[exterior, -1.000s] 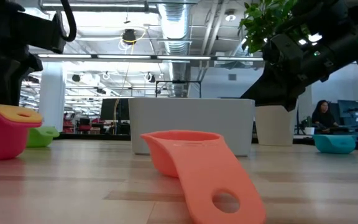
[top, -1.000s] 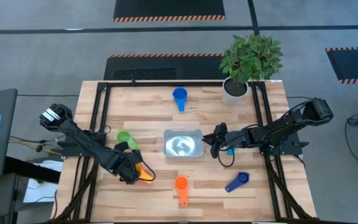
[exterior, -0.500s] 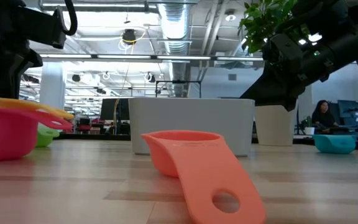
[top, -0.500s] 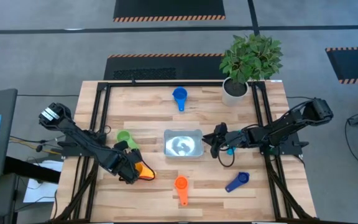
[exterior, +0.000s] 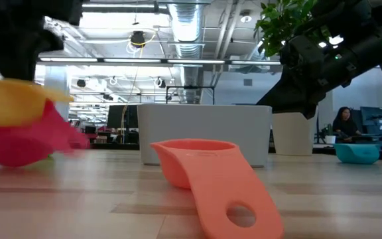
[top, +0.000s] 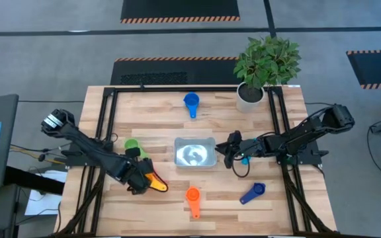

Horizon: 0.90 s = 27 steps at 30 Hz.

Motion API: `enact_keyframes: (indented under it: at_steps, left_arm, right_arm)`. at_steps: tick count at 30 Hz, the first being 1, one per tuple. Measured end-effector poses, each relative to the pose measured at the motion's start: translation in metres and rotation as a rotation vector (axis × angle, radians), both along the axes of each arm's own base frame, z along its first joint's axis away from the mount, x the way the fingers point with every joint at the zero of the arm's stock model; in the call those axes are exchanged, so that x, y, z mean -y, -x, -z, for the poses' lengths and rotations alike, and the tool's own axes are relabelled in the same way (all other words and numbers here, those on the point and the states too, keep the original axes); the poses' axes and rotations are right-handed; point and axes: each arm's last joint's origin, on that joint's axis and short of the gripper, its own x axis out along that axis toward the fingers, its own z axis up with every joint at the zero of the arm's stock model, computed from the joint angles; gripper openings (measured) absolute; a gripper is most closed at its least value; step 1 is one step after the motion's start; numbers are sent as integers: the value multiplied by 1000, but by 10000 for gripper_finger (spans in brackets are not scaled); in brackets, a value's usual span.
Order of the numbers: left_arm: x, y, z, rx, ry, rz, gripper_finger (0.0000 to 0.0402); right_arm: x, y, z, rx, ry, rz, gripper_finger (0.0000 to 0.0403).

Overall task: Nest measuring cups in basket
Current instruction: Remove the yellow measuring cup from the red measuring cup

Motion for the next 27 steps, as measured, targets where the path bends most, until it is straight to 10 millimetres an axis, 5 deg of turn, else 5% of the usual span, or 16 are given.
enact_keyframes:
  at_steps: [8, 18, 27]
  left_arm:
    - [-3, 0, 26, -23, 149, 2, 1]
    - [10, -16, -3, 38, 272, 124, 0]
    - [6, -22, -8, 64, 288, 172, 0]
  right_arm:
    - [-3, 0, 0, -4, 10, -24, 108]
    - [-2, 0, 0, -4, 13, -21, 108]
    - [-5, 0, 0, -6, -22, -89, 108]
